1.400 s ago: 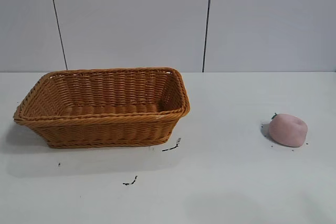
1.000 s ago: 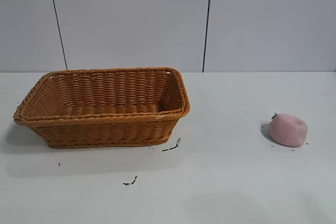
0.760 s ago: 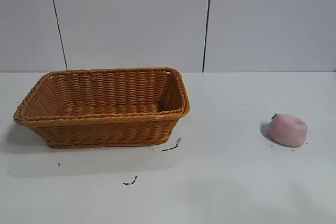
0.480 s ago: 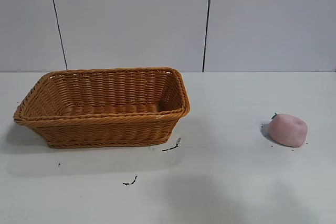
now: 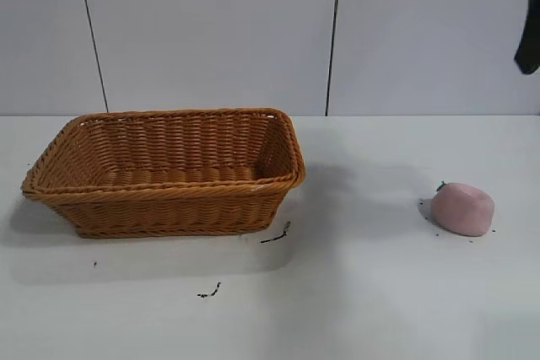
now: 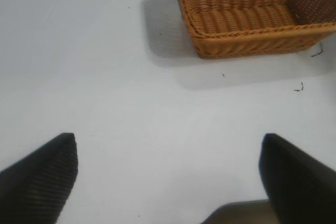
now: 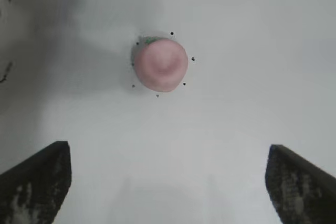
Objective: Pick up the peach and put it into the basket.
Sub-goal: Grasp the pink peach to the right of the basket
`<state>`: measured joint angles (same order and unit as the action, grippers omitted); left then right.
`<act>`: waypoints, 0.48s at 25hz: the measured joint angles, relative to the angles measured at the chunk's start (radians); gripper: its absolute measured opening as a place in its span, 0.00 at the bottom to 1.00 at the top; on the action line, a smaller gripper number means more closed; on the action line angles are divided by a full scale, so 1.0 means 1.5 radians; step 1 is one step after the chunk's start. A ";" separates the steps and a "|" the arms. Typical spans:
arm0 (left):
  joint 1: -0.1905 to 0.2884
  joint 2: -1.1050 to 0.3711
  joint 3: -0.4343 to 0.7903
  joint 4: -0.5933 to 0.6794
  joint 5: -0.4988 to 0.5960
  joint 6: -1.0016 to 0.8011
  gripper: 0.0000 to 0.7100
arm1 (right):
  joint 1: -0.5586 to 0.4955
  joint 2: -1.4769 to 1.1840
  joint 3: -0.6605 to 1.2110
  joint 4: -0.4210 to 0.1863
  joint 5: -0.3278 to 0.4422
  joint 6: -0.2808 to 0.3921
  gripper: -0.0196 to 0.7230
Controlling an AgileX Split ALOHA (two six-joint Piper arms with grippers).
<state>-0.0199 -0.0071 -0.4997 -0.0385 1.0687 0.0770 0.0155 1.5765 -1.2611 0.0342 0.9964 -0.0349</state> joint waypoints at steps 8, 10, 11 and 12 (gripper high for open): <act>0.000 0.000 0.000 0.000 0.000 0.000 0.97 | 0.018 0.199 -0.071 -0.006 -0.036 -0.005 0.95; 0.000 0.000 0.000 0.000 0.000 0.000 0.97 | 0.018 0.237 -0.071 -0.006 -0.051 -0.005 0.95; 0.000 0.000 0.000 0.000 0.000 0.000 0.97 | 0.018 0.252 -0.071 -0.006 -0.060 -0.005 0.95; 0.000 0.000 0.000 0.000 0.000 0.000 0.97 | 0.018 0.269 -0.071 -0.006 -0.069 -0.005 0.95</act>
<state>-0.0199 -0.0071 -0.4997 -0.0385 1.0687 0.0770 0.0422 1.9807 -1.3680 0.0245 0.8931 -0.0419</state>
